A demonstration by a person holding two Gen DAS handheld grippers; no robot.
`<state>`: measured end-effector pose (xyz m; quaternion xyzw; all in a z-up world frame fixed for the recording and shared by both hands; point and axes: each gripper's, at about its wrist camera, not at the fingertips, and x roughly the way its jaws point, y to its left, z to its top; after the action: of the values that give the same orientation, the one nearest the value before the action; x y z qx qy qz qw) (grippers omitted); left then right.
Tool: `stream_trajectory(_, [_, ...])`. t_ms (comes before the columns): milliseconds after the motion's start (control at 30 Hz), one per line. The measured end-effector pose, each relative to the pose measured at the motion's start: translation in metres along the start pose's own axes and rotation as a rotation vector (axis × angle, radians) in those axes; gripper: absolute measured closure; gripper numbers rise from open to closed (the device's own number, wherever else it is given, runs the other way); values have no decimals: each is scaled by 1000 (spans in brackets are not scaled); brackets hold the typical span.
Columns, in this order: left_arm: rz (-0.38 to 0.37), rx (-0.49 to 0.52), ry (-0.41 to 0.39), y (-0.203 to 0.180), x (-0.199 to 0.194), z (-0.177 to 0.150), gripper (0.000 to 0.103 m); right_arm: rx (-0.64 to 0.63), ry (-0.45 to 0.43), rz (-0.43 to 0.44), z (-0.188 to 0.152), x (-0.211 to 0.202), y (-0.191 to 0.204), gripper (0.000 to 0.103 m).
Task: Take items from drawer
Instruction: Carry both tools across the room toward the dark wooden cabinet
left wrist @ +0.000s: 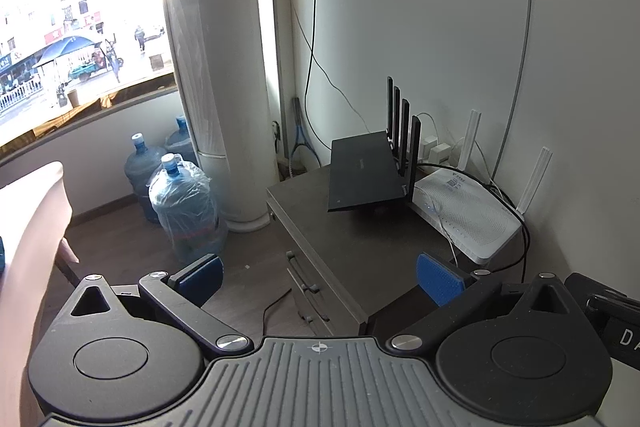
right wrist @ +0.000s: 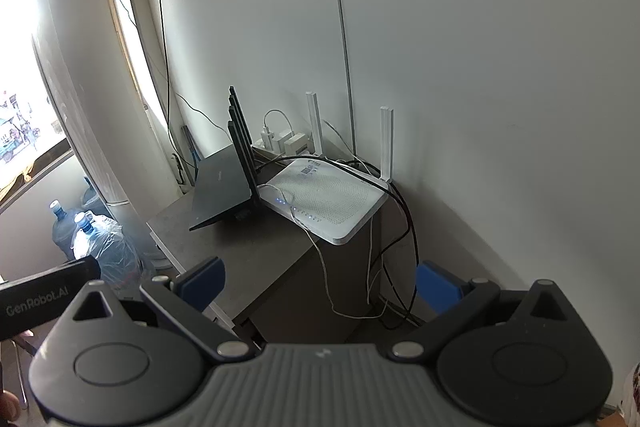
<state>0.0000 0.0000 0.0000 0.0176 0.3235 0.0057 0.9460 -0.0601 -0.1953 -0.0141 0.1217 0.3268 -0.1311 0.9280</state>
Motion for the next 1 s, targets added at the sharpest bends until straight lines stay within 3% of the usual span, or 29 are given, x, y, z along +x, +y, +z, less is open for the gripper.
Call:
stream_trajectory(200, [-17,-15,-5,5,1,-5,0,28,12,27,4,-1,-3,0])
stream_trajectory(367, [32,22,-8,-1,-3,-10,0,-8,-14,7,-11,-14,13,0])
stream_trajectory(533, [111,33,25,-10,2,-9,0,-13,-13,8,-7,-11,12,0])
stream_trajectory(700, [137,52,40,-14,4,-10,0,-27,-15,6,-5,-12,16,0])
stream_trajectory(867, [112,33,54,-15,-2,-10,0,-35,-13,-51,-4,-5,15,0])
stream_trajectory(1000, [126,-44,-22,-20,-22,4,0,-44,-21,-156,-9,14,12,0])
